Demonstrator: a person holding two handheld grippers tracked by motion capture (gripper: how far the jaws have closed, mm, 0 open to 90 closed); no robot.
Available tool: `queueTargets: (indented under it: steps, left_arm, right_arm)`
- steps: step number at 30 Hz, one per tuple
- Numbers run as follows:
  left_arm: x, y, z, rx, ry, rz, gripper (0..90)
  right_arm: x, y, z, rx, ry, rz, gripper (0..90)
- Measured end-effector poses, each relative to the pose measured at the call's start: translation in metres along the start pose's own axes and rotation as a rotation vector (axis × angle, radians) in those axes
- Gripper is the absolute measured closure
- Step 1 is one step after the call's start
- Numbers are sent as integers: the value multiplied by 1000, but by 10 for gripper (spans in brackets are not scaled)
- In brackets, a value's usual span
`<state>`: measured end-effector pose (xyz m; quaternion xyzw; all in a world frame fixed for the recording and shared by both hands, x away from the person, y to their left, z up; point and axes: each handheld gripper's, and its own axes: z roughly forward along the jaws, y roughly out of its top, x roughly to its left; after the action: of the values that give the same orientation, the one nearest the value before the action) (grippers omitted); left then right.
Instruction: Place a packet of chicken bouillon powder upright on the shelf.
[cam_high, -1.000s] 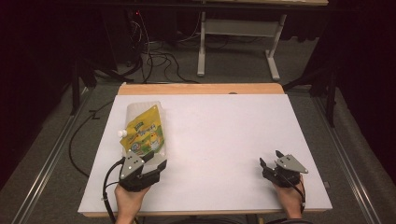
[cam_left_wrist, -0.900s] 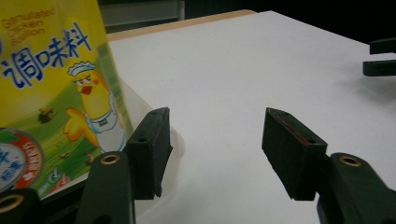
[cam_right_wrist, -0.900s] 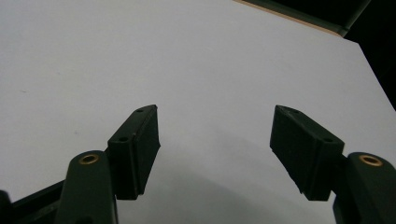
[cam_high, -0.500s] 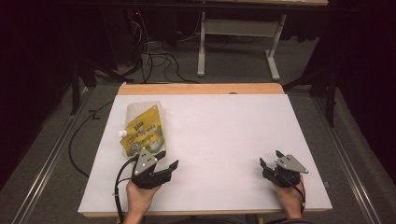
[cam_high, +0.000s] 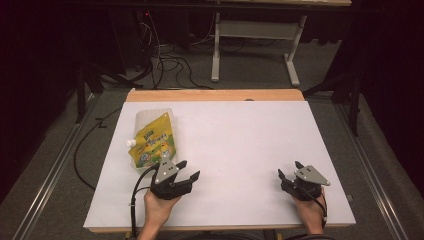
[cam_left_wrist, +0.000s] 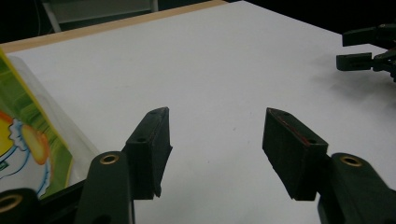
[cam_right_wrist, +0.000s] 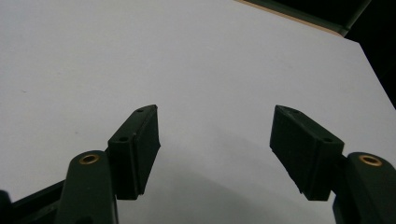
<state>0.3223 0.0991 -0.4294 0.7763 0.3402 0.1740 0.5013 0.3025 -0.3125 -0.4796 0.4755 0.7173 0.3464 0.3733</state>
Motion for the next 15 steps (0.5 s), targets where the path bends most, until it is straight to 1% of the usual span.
queueTargets:
  steps: [6, 8, 15]
  left_arm:
    - [-6, 6, 10, -4, -20, 20, 412]
    - [-8, 7, 14, -10, -26, 16, 411]
    - [-14, 7, 28, 4, -48, 19, 408]
  right_arm:
    - [0, 0, 0, 0, -2, -2, 334]
    - [1, 0, 0, 1, -4, -2, 334]
    - [1, 0, 0, 2, -4, -2, 335]
